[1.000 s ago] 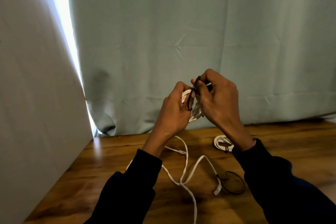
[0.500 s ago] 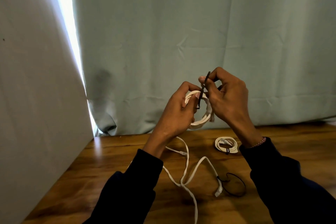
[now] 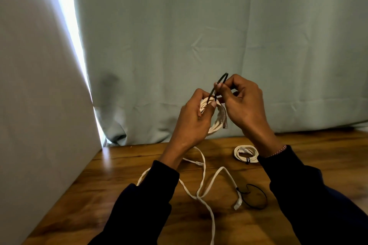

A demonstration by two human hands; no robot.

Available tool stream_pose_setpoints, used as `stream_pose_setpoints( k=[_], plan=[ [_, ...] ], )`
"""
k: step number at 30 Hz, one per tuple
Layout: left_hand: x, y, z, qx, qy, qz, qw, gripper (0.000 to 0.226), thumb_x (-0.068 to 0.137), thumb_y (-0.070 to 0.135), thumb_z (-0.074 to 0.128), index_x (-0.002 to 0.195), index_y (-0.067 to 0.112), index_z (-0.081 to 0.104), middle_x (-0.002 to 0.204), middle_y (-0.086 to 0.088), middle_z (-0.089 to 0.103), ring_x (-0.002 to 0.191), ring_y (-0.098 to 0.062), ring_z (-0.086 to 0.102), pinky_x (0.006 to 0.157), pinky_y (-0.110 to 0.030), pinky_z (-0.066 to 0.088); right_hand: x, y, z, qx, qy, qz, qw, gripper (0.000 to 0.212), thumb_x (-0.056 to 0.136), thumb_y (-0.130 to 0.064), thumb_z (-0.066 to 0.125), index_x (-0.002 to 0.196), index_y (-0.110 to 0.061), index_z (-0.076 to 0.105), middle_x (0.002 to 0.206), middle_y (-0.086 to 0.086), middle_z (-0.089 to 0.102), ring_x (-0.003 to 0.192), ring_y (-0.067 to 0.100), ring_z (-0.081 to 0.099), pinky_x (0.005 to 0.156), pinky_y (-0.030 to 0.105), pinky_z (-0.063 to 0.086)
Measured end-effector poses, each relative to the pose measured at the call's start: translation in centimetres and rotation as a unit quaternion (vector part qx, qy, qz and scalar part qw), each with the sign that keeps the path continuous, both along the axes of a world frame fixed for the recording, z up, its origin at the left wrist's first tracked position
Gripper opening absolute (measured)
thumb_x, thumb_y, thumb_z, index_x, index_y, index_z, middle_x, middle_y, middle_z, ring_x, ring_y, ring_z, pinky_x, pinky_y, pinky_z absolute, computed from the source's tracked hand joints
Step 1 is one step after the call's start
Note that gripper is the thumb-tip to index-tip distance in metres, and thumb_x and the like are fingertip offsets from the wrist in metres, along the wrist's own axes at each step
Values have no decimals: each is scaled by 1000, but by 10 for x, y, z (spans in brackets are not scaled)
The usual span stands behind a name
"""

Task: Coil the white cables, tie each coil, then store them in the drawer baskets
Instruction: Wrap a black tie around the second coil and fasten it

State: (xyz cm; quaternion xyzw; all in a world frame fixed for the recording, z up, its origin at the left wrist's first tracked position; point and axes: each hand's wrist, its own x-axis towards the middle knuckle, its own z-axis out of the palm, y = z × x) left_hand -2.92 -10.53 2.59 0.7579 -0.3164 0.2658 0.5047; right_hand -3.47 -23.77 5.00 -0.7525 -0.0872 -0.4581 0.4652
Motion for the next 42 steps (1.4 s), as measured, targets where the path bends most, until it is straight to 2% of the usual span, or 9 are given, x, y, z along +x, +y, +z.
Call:
stream_pose_setpoints(
  k=[3,7,10,15,18,21,30,33,42],
  plan=[
    [5,-2,-2,-26,33,26,999,10,101,24,56,109,19,54,85,11,59,68,-5,59,61,-21,50,-1,6,-3,-23,-12,-4,1000,20,93,-38,66,85,-20,70,79,-9,71,76,5,68,69,33,59],
    [4,2,1,-64,71,9,995,15,101,24,57,112,15,59,82,0,61,66,-11,56,62,-30,50,-7,11,-2,-38,-35,-5,999,18,92,-32,68,83,-17,69,69,-12,62,63,0,58,55,10,43],
    [2,6,4,-63,68,4,996,20,100,25,58,115,12,59,85,-7,62,70,-16,57,66,-36,52,-12,12,0,-63,-49,1,997,14,92,-29,69,84,-18,68,68,-15,60,67,-6,58,53,6,42],
    [1,10,11,-78,126,1,989,19,101,28,57,104,10,60,79,-4,59,68,-14,55,63,-32,48,-16,3,10,-85,-57,31,994,14,90,-32,71,87,-18,75,75,-10,69,69,4,65,57,14,49],
    [-1,12,14,-104,157,-28,982,25,102,28,54,105,5,64,76,-5,58,67,-15,54,64,-34,49,-21,-3,15,-141,-39,33,989,14,88,-31,73,94,-19,78,76,-17,66,70,-3,64,60,4,45],
    [-4,10,17,-125,177,-49,975,23,103,29,53,103,9,64,78,-5,59,70,-15,55,66,-32,51,-25,-6,18,-187,-41,-2,981,17,87,-32,73,97,-21,80,80,-10,66,69,1,59,60,6,40],
    [-3,14,21,-228,166,-42,958,17,99,21,60,104,8,69,87,-14,61,75,-19,52,58,-25,49,-23,4,11,-155,-54,19,986,21,79,-36,79,95,-22,81,91,-7,68,83,5,60,64,8,43],
    [-2,16,21,-256,184,-55,948,19,99,21,61,106,4,68,89,-15,62,75,-19,51,55,-25,49,-21,7,8,-191,-65,-15,979,21,81,-31,80,97,-19,81,97,-3,67,86,9,59,66,13,42],
    [-2,16,22,-291,209,-93,929,20,95,18,65,103,0,66,76,-12,60,51,-10,48,46,-24,43,-25,12,7,-265,-62,-41,961,16,85,-17,78,101,-15,80,103,5,69,89,14,63,76,12,44]
  ],
)
